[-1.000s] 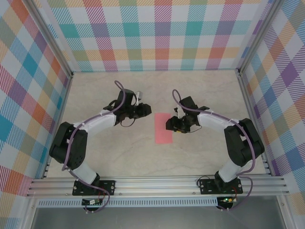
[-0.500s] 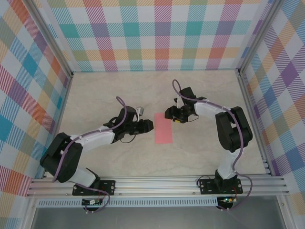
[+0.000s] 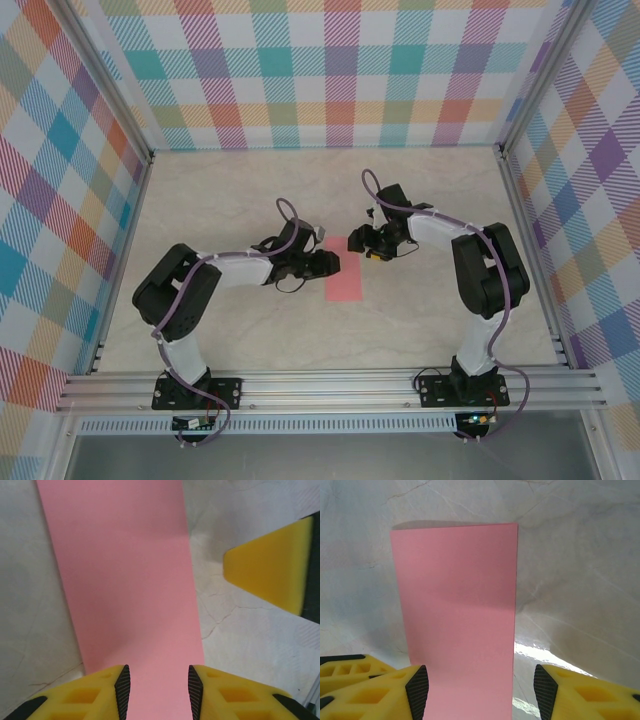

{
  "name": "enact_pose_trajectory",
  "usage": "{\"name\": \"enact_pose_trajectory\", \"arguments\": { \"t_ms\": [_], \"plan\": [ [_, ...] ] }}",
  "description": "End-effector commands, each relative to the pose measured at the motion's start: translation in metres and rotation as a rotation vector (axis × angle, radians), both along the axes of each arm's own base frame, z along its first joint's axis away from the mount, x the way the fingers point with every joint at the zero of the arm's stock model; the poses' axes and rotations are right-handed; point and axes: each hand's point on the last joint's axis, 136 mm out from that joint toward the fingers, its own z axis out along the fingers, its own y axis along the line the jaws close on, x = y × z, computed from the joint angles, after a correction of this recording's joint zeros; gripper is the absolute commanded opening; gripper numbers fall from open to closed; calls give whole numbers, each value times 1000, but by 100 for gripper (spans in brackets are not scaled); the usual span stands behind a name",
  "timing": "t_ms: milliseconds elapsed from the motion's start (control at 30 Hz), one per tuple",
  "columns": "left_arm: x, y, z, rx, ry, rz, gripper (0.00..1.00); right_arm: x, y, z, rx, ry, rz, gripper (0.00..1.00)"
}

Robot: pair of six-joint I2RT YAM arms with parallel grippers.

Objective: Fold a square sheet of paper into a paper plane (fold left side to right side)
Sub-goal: First fold the square sheet of paper in half at the center of the table, then fold the triangle a second time at the center of the table.

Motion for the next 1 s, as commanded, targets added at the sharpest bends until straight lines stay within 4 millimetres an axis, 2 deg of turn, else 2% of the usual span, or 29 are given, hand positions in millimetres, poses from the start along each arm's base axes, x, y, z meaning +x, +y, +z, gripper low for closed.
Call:
{"name": "enact_pose_trajectory", "arguments": {
  "t_ms": [0, 200, 367, 500, 733, 967],
  "plan": [
    [-1, -1, -11, 39, 13, -12, 38, -2, -2, 7, -11, -7, 5, 61],
    [-6, 6, -31, 81, 54, -3, 36, -10, -4, 5, 3, 35, 3, 63],
    [-10, 14, -35, 107, 61, 17, 34, -19, -2, 7, 60, 89, 3, 63],
    [-12, 13, -36, 97, 65, 13, 33, -24, 5, 3, 108, 126, 8, 61],
    [-13, 15, -36, 102, 63, 17, 33, 9, 6, 1, 56, 27, 22, 61],
    [-12, 14, -33, 95, 57, 14, 33, 28, 8, -12, 25, -1, 26, 61]
  ]
}}
